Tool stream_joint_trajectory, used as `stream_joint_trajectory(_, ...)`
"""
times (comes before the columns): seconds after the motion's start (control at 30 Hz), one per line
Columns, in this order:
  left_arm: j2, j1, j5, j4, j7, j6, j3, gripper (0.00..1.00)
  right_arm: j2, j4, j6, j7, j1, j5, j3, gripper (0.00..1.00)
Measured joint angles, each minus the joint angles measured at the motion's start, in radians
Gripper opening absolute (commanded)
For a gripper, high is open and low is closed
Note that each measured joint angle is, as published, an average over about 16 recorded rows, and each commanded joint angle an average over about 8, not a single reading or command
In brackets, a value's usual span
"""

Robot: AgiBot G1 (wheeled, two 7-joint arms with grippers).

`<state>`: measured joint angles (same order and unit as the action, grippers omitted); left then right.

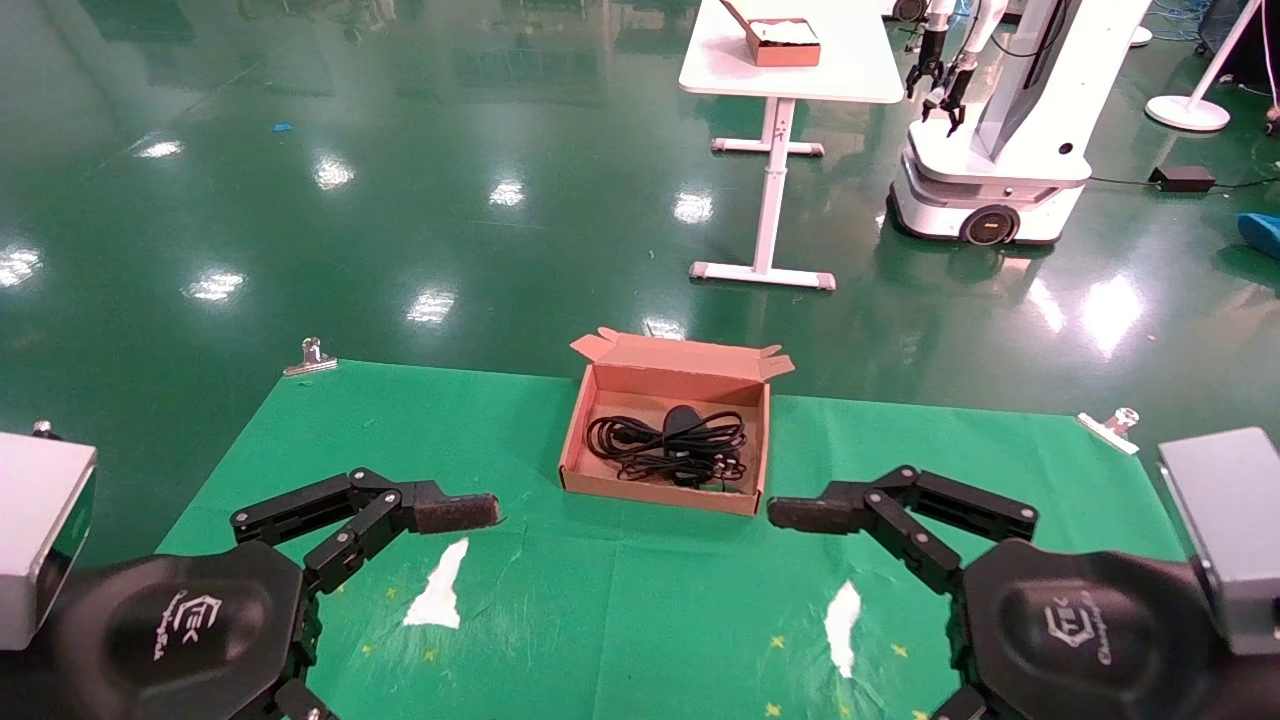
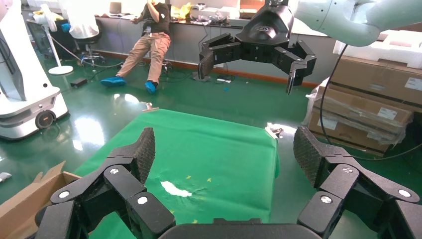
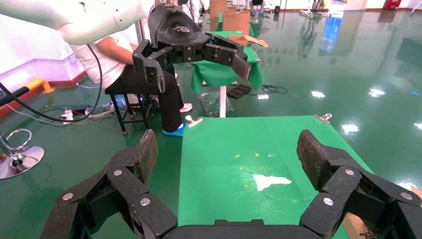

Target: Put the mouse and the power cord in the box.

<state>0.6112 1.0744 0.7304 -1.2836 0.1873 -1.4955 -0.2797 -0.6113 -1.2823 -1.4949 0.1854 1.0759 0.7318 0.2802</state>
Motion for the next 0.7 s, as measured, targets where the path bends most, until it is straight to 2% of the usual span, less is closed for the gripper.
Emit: stream_joint_trajectory(0.7,0.000,0.000,0.000,0.000,0.000,0.000,0.000,1.00,0.000,0.000,0.000,0.000,0.000,0.000,0.000,1.00)
